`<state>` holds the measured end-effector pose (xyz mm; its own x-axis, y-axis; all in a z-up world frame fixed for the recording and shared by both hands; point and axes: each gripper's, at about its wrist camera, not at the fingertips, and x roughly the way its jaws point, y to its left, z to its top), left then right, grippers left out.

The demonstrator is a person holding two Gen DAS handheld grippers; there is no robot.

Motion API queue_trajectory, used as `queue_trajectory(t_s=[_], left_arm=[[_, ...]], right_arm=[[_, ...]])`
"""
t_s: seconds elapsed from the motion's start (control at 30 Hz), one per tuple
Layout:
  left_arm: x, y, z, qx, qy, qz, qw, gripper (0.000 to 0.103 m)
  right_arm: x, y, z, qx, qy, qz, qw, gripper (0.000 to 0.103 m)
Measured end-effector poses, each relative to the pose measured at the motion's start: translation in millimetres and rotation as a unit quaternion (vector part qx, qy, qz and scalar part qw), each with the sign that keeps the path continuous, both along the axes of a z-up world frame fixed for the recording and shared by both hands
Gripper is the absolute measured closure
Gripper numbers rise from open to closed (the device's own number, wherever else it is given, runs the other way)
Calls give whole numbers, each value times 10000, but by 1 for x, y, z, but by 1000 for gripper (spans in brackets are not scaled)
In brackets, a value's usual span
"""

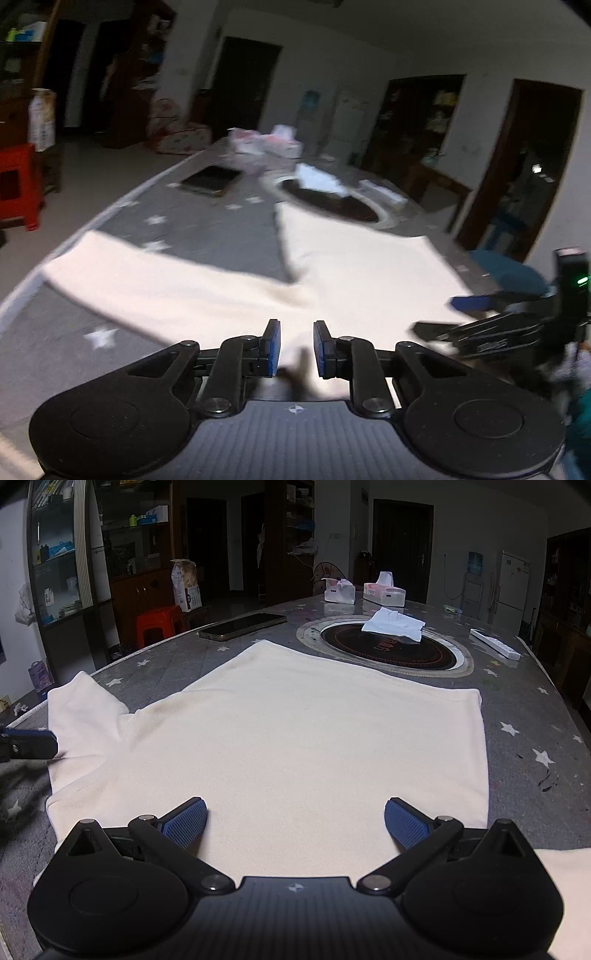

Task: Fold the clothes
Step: 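Fold the held sleeve across the shirt body with the left gripper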

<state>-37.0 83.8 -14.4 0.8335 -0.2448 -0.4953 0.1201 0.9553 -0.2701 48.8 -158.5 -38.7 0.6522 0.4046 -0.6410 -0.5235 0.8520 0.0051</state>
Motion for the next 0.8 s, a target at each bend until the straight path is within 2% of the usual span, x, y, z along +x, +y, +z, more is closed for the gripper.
queue_trajectory(t_s=[0.07,0.17,0.23,0.43,0.53,0.6,0.7,0.8], left_arm=[[0,-5,3,10,-86,-120,9999,81],[13,-15,-12,172,210,-147,9995,80],[10,-16,-16,248,119,-170,9995,80],[6,-17,-8,379,192,-103,9990,79],[5,-21,4,351,24,-216,9991,76],[7,-28,13,340,-141,-321,9988,69],[12,-40,19,291,-240,-525,9979,67],[17,-57,16,248,-220,-818,9961,67]], right_arm=[[0,0,0,-8,-2,0,10000,0],[0,0,0,-13,-3,-1,10000,0],[0,0,0,-14,-2,-1,10000,0],[2,1,0,-34,12,9,10000,0],[0,-1,6,-92,81,68,9999,0],[-5,-6,13,-19,49,-32,10000,0],[-21,-19,26,131,-162,-160,9997,0],[-38,-29,29,-2,-307,-283,9991,0]])
